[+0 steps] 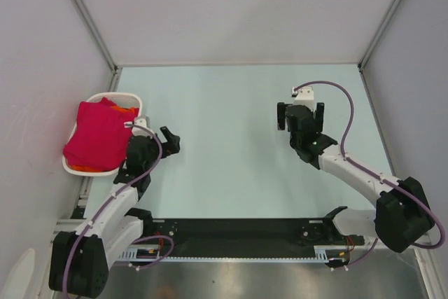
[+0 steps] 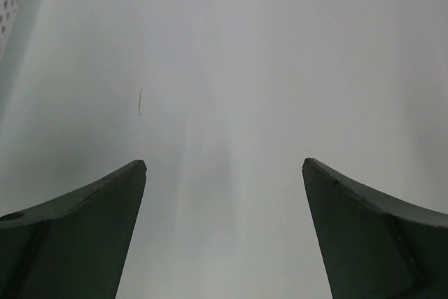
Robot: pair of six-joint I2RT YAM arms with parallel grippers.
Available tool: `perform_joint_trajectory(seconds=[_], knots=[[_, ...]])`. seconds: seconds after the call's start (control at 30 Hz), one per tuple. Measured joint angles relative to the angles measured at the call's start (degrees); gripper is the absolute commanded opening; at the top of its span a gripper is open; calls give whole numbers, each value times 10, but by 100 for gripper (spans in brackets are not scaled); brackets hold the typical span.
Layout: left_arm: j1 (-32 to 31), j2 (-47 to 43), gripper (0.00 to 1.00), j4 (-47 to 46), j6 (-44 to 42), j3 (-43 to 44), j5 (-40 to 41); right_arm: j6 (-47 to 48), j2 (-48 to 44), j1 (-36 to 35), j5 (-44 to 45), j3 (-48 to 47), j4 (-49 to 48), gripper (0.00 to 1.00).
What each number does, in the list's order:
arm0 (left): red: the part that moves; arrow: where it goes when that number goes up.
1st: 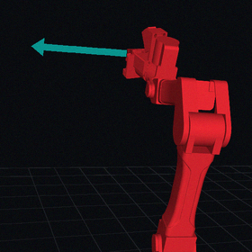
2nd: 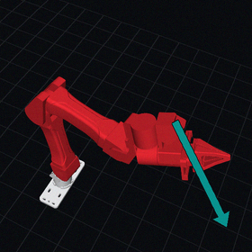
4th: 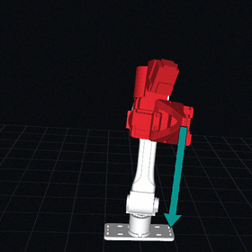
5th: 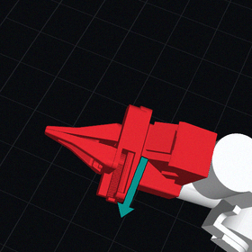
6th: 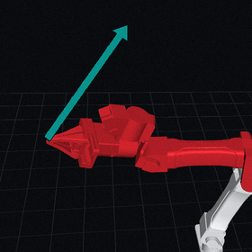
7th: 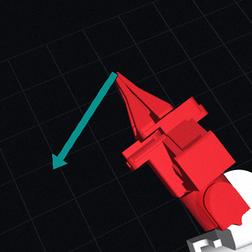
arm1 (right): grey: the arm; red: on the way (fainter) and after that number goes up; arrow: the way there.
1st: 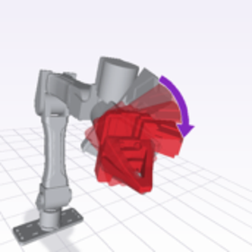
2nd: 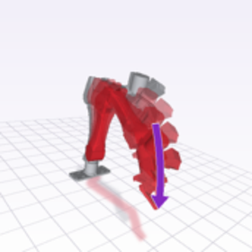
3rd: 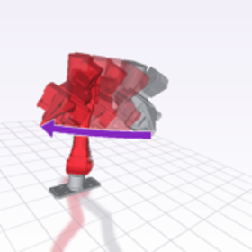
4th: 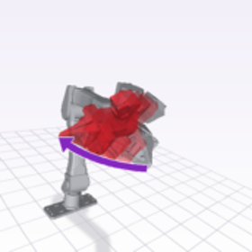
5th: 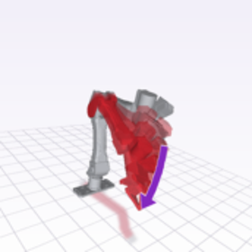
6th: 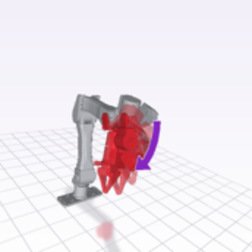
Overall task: Fold and stack the t-shirts
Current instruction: Grab crumpled tshirt from bin with the left arm
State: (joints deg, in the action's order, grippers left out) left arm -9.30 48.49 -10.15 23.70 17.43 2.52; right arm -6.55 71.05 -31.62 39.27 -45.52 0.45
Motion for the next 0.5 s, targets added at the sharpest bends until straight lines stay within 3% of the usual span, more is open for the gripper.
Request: perform_joint_trajectory(seconds=[0.3,0.5], knots=[[-26,64,100,30,-34,58,-14,12,57,-12,-47,-3,-9,100],[-101,68,100,116,-47,146,187,29,109,-52,-73,-45,-22,100]])
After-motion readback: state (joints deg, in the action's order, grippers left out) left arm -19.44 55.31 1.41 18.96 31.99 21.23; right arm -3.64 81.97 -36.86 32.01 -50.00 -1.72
